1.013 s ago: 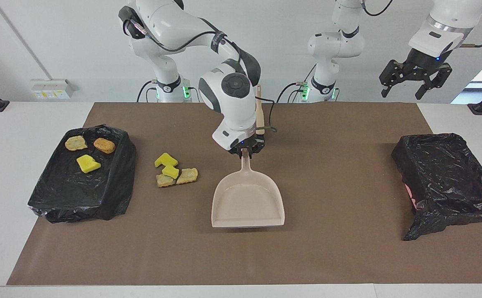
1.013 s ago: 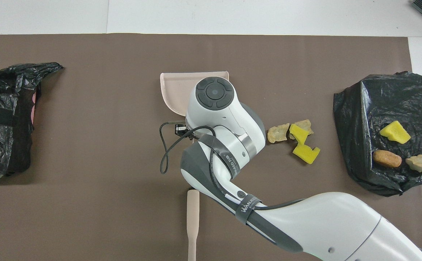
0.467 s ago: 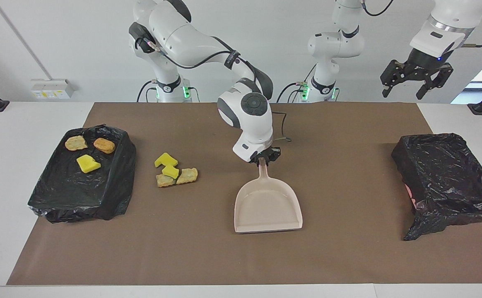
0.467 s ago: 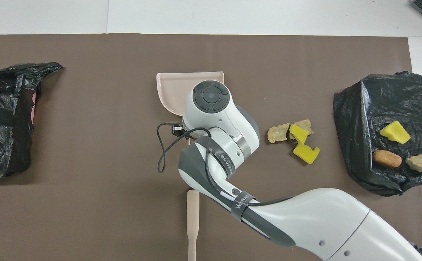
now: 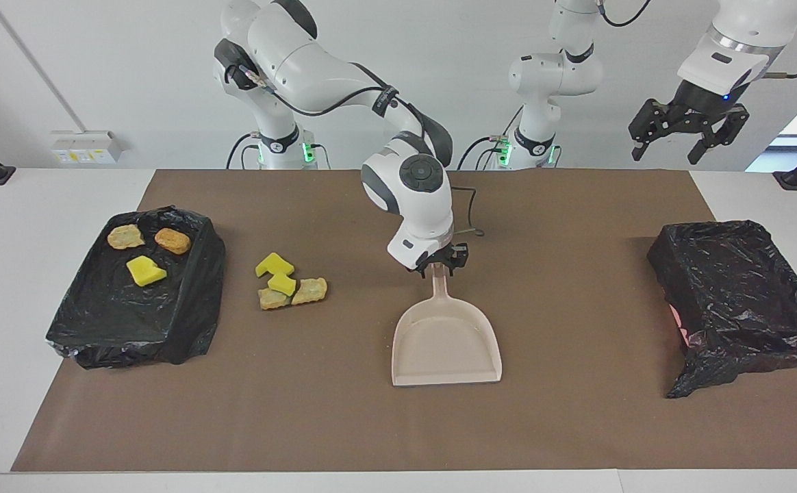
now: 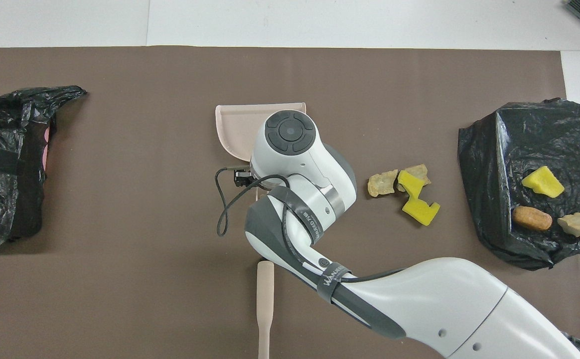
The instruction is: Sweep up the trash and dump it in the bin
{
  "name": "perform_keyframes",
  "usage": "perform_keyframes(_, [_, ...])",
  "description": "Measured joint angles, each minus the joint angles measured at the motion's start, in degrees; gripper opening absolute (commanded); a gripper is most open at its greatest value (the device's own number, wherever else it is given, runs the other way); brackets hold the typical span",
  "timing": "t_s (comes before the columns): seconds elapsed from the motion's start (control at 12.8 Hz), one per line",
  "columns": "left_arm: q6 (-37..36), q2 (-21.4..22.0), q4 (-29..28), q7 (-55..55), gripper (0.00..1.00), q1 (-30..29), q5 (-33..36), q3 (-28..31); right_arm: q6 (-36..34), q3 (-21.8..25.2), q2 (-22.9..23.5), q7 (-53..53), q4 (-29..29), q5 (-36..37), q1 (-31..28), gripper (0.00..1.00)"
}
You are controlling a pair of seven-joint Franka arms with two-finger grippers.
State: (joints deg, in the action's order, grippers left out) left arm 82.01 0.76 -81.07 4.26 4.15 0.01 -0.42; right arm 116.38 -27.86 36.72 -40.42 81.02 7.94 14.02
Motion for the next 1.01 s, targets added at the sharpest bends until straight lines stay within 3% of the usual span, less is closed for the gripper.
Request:
perform_keyframes(0.31, [0.4,0.0,0.0,0.0,1.0,0.0,0.0,0.0,-6.6,-0.1,-3.0,0.1,-0.8,-0.5,-0.5,1.0])
perform_keyframes(0.62, [0.7,-0.1,0.0,0.0,1.0,0.1,0.0,-0.1,-14.4,-0.6,-11.4,0.4,0.6,-5.2,-0.5,1.0])
perform_keyframes(1.01, [4.7,-1.9,-0.1,0.1,1.0,1.0,-0.1,-1.3,-15.5,-0.9,-25.3,-0.3,14.5,-13.8,1.1,1.0])
